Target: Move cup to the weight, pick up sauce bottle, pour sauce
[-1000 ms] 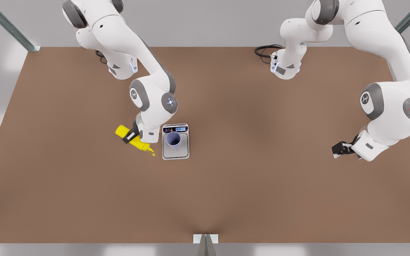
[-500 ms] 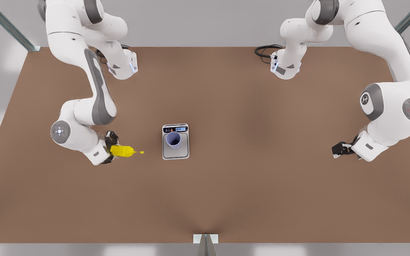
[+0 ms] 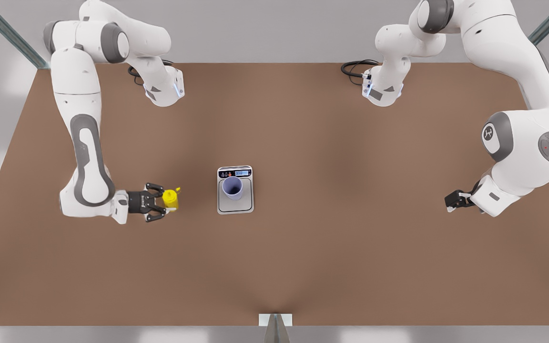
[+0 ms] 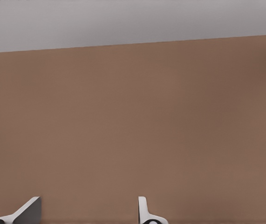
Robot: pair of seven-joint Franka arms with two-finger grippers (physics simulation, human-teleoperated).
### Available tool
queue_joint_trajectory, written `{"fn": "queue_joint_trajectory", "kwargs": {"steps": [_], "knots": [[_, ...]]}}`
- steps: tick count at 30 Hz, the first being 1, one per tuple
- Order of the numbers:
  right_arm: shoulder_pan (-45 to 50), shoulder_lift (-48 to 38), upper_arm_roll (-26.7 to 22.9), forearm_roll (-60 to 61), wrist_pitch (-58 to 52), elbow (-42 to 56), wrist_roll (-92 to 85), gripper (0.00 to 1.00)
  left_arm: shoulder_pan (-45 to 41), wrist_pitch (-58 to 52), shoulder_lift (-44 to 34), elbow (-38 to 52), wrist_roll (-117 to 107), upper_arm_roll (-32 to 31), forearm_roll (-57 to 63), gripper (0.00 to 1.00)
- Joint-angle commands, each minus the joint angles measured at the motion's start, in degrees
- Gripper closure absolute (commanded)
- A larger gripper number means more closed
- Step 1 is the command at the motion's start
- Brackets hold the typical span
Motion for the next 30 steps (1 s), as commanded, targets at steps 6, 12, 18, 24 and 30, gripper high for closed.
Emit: {"fn": "queue_joint_trajectory", "kwargs": {"steps": [6, 12, 18, 24, 30], "knots": [[-2.62, 4.45, 0.10, 6.83, -2.73, -0.70, -6.58, 0.36, 0.09, -0.08, 0.08, 1.20, 0.43, 0.09, 0.19, 0.00], [-2.44, 8.06, 0.10, 9.12, -2.12, -0.17, -8.95, 0.36, 0.09, -0.17, 0.61, 1.20, 0.34, 0.09, 0.19, 0.00], [-2.18, 9.99, 0.10, 12.37, -2.12, 0.00, -13.08, 0.36, 0.09, -0.17, 0.61, 1.20, 0.25, 0.09, 0.19, 0.00], [-2.18, 11.66, 0.10, 12.90, -2.12, 1.50, -13.35, 0.34, 0.09, -0.08, 0.70, 1.38, 0.34, 0.09, 0.28, 0.00], [-2.27, 11.93, 0.10, 12.90, -2.12, 1.58, -13.35, 0.30, 0.00, -0.26, 0.87, 2.34, 0.42, 0.09, 0.28, 0.00]]}}
